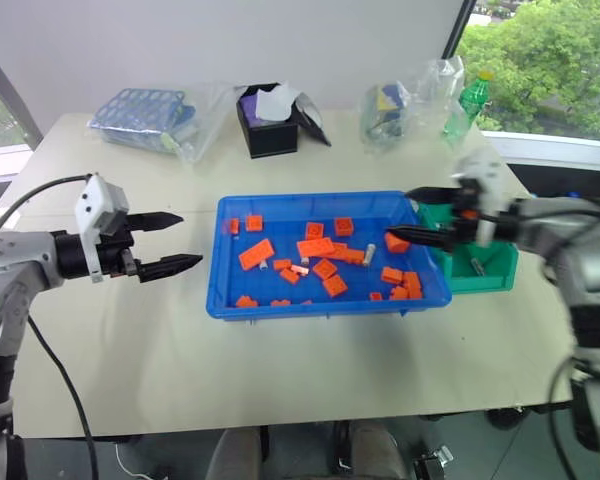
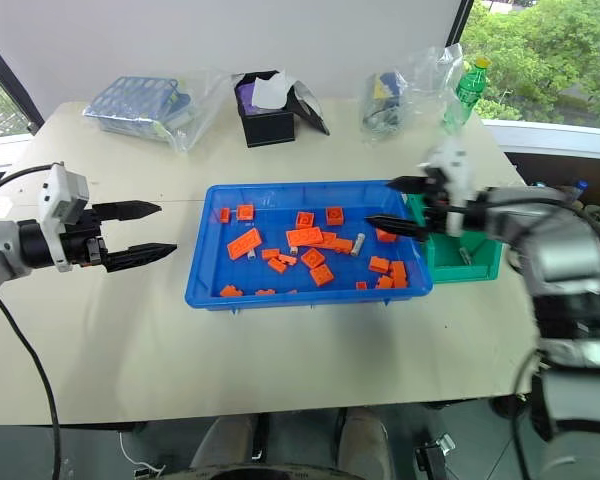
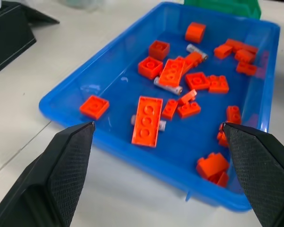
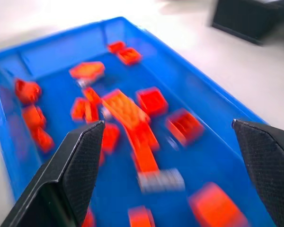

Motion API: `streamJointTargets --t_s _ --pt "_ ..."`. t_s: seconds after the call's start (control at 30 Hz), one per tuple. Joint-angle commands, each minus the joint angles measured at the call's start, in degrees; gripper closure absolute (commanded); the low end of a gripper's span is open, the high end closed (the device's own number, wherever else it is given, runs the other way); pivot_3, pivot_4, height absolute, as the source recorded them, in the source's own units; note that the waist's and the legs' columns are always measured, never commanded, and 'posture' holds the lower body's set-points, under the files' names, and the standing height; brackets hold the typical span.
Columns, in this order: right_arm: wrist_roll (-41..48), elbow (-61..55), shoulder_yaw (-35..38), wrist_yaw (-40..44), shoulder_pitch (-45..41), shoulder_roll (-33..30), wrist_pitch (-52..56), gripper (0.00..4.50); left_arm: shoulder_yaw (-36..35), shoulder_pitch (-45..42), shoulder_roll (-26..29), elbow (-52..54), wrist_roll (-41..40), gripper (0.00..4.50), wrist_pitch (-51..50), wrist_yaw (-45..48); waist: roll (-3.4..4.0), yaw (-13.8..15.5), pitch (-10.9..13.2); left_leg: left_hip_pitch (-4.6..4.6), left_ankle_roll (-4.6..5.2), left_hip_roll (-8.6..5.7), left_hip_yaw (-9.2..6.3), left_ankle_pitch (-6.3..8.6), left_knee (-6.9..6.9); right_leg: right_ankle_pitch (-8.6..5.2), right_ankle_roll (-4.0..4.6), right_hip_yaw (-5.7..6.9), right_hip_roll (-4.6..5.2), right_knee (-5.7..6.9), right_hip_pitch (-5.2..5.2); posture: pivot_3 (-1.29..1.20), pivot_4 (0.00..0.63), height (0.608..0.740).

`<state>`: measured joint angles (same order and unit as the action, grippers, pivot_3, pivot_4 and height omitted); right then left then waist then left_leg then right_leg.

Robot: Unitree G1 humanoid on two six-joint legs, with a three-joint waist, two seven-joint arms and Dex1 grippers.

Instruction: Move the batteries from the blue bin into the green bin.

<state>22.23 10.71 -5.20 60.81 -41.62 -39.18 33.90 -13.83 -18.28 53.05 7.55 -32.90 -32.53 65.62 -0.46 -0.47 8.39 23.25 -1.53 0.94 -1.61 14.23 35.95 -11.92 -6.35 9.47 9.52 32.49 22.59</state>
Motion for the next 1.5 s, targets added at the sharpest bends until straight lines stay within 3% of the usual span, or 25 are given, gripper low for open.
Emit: streamJointTargets --t_s 0.03,0.23,0.47,0.63,0.77,1.13,1.23,1.47,1.5 --pt "-1.6 5.7 -2.6 -2.3 -4.0 6.4 1.5 0.07 -1.7 0.9 0.6 3.9 -1.5 0.00 -1.1 -1.1 -0.01 0.0 0.0 -0.01 -0.01 -0.01 -0.02 0.00 0.00 0.02 0.02 -0.01 -0.01 0.11 -0.10 0.00 0.150 0.716" --pt "0.5 11.7 -2.0 -7.2 -8.1 17.6 11.3 0.07 -3.0 3.2 1.0 7.1 -2.5 0.00 -2.4 -2.3 -0.01 -0.2 0.0 -0.12 -0.20 -0.03 -0.05 -0.13 0.07 -0.12 -0.18 -0.14 -0.04 0.59 -0.19 0.00 0.150 0.716" --pt "3.5 12.5 -0.1 -10.1 -10.3 25.1 19.1 0.07 -4.7 5.3 1.7 8.8 -3.5 0.00 -3.2 -3.2 0.01 -0.1 0.0 -0.50 -0.42 0.06 -0.08 -0.14 0.01 -0.26 0.03 -0.22 -0.08 0.68 -0.01 0.00 0.150 0.716" --pt "1.6 14.4 -1.4 -11.3 -11.0 28.5 18.9 0.07 -4.5 5.5 1.3 9.2 -3.7 0.00 -3.1 -4.0 0.01 -0.2 0.0 -0.50 -0.33 0.03 0.01 -0.20 -0.09 -0.13 -0.14 -0.38 -0.15 0.73 -0.01 0.00 0.150 0.716" --pt "-0.6 19.2 -2.4 -12.8 -12.5 30.8 17.8 0.07 -4.0 4.9 1.2 9.0 -3.6 0.00 -2.8 -4.2 0.00 -0.3 0.0 -0.54 -0.33 0.06 0.00 -0.20 -0.07 -0.14 -0.13 -1.48 -0.83 0.69 0.04 0.00 0.150 0.716" --pt "-3.7 34.4 -0.4 -15.2 -18.4 35.7 13.4 0.07 -2.6 3.9 0.8 8.1 -2.6 0.00 -1.2 -3.9 0.00 -0.4 0.0 -0.65 -0.33 0.06 0.08 -0.20 -0.14 -0.25 0.08 -1.67 -0.88 0.67 0.09 0.00 0.150 0.716" --pt "-3.2 36.3 1.5 -15.8 -19.8 36.5 12.8 0.90 -2.1 4.2 0.6 8.0 -2.3 0.00 -0.5 -3.8 0.00 -0.3 0.0 -0.66 -0.33 0.06 0.08 -0.20 -0.15 -0.24 0.08 -1.68 -0.88 0.67 0.08 0.00 0.150 0.716" --pt "-2.4 33.3 2.7 -14.8 -19.2 36.9 15.4 4.38 -1.1 4.5 0.3 7.8 -2.1 0.00 0.6 -3.6 0.00 -0.4 0.0 -0.67 -0.33 0.06 0.08 -0.20 -0.17 -0.25 0.08 -1.70 -0.89 0.67 0.08 0.00 0.150 0.716" --pt "-2.1 32.7 3.0 -14.9 -19.0 36.9 15.8 4.46 -0.9 4.3 0.3 7.6 -2.0 0.00 0.8 -3.5 0.00 -0.4 0.0 -0.68 -0.33 0.06 0.09 -0.20 -0.19 -0.25 0.08 -1.71 -0.89 0.67 0.08 0.00 0.150 0.716"
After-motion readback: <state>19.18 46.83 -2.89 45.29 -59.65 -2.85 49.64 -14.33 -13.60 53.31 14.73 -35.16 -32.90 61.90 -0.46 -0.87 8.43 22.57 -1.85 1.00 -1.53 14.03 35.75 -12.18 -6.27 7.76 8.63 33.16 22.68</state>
